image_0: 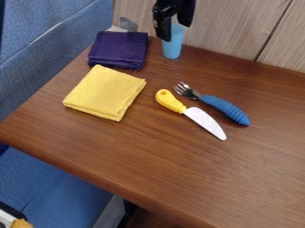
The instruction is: Moved the blue fork to the bottom right side of the yellow cloth
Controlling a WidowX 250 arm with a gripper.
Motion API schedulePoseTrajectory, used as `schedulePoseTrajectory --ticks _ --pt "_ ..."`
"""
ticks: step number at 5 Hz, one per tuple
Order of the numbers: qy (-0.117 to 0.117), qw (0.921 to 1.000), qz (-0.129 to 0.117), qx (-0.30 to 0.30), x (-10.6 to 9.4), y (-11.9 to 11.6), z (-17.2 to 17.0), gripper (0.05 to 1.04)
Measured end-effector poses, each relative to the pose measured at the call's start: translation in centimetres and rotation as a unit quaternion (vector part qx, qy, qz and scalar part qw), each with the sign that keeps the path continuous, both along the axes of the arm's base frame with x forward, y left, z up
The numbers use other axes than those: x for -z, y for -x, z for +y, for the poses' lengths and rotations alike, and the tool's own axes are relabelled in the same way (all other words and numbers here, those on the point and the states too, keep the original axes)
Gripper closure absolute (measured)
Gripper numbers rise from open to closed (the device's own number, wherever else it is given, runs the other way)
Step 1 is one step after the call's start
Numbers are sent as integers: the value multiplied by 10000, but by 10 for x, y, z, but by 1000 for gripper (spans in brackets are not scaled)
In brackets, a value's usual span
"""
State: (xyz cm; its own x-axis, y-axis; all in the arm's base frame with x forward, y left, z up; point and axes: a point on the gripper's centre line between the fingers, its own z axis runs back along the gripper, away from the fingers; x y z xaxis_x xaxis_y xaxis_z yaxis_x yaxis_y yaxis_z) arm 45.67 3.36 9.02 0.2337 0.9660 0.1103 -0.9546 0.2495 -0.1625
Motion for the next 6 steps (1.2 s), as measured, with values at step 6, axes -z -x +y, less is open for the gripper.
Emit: schedulePoseTrajectory --ticks 6 --pt "692 9945 781 95 42 71 -92 83"
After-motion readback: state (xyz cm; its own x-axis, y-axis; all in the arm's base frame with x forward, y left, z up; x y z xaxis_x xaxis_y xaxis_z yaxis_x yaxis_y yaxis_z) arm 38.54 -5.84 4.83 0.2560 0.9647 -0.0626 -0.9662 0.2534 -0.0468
